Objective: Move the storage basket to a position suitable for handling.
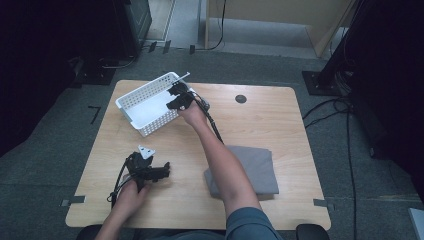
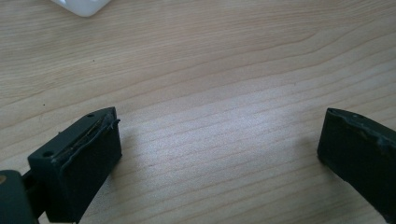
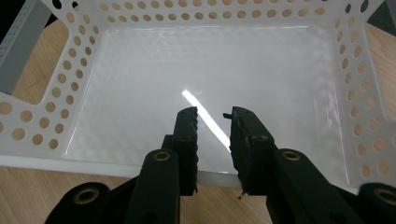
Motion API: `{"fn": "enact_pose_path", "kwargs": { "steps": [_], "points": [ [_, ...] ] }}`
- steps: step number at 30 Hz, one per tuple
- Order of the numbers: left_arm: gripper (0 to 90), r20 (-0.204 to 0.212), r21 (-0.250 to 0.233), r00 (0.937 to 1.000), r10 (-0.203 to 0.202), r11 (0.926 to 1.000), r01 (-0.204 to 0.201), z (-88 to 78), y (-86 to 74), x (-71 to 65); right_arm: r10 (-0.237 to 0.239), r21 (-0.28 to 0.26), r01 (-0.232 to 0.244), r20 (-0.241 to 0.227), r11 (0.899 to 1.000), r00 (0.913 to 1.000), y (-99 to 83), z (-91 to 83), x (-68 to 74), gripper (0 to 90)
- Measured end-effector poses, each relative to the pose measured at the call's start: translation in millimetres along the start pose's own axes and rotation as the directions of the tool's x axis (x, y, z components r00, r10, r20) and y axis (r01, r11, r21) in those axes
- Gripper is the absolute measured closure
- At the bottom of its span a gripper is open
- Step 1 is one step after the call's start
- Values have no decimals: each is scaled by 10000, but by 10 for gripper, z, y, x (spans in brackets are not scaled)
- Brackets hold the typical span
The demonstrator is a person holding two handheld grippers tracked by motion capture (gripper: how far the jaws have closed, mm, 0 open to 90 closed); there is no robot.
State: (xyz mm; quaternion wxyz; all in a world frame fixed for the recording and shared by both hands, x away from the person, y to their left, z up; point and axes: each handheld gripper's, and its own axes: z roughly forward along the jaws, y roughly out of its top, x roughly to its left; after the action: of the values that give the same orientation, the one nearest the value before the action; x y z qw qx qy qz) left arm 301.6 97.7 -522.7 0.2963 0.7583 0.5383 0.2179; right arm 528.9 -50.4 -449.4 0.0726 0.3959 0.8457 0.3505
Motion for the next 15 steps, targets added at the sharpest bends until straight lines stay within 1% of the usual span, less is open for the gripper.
{"fn": "enact_pose_path", "kwargs": {
  "steps": [2, 5, 8, 15],
  "points": [
    [0, 0, 2, 10000, 2, 10000, -2, 0, 0, 0, 30, 14, -30, -3, 10000, 10000, -26, -25, -7, 720],
    [0, 0, 7, 10000, 6, 10000, -6, -1, 0, 0, 102, -82, -103, -132, 9999, 9999, -75, -59, -23, 721],
    [0, -2, -9, 10000, -7, 10000, 7, 1, 0, -1, 145, -10, -146, -173, 9999, 9997, -108, -97, -34, 721],
    [0, -3, 23, 10000, 29, 10000, -29, -2, 1, 2, 222, -54, -223, -265, 9997, 9994, -228, -195, -56, 717]
  ]
}}
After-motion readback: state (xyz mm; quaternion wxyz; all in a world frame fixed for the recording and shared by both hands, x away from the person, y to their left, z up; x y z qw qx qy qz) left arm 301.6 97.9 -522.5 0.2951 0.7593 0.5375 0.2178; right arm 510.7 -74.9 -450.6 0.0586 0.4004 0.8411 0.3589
